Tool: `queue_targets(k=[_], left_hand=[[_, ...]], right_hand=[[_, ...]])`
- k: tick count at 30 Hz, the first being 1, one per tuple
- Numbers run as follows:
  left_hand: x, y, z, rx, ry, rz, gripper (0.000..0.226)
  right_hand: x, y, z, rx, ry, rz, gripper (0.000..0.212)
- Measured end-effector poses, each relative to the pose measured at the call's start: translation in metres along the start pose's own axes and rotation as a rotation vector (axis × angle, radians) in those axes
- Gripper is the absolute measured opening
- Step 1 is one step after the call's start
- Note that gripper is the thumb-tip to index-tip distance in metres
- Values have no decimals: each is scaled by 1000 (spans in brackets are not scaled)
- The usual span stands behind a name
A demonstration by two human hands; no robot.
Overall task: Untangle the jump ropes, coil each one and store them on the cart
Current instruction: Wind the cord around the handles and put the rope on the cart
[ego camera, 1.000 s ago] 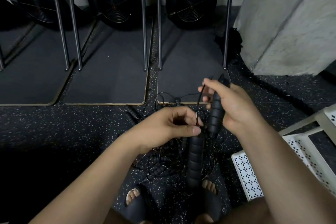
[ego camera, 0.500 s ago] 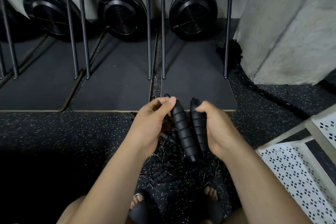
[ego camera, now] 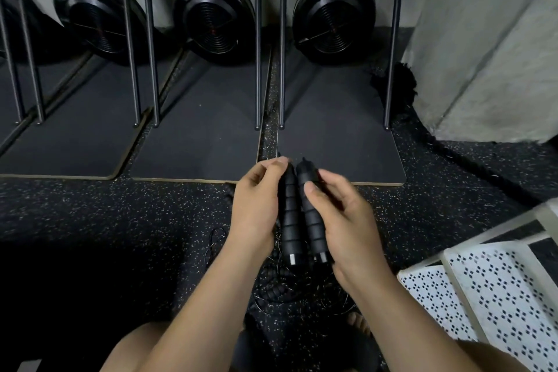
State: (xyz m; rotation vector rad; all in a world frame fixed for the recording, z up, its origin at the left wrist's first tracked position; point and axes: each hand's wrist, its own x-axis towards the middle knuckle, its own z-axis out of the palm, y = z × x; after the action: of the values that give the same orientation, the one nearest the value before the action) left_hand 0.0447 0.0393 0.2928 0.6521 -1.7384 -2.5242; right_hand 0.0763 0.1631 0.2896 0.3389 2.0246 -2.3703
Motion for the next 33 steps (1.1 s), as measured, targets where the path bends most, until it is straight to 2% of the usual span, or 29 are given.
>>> queue_targets(k=[10,14,17,20,22,25,29,31,33], left_hand=[[-6,0,8,50,35,71,19],[-7,-1,5,94,41,137,23],[-9,2,3,63,15,126,31],[-9,5,1,127,-14,162,34],[-8,8,0,225,-26,221,32],[-4,14,-2,328,-11,292,34],[6,19,-14,407,59,437,20],[7,23,-17,408,-18,454,30],[5,26,-16,294,-100,363,44]], right_hand=[[-5,2,5,90,-7,-14,31],[-15,0,8,139,-136,25,52],[-18,-1,4,67,-283,5,72],[-14,-6,0,19,-372,5,80],[-12,-8,-3,8,-386,28,78],[-12,-16,-7,33,-386,110,60],[-11,-29,-19,72,-485,227,46],[-12,-35,-23,94,-570,290,45],[-13,-39,-26,135,-639,335,44]])
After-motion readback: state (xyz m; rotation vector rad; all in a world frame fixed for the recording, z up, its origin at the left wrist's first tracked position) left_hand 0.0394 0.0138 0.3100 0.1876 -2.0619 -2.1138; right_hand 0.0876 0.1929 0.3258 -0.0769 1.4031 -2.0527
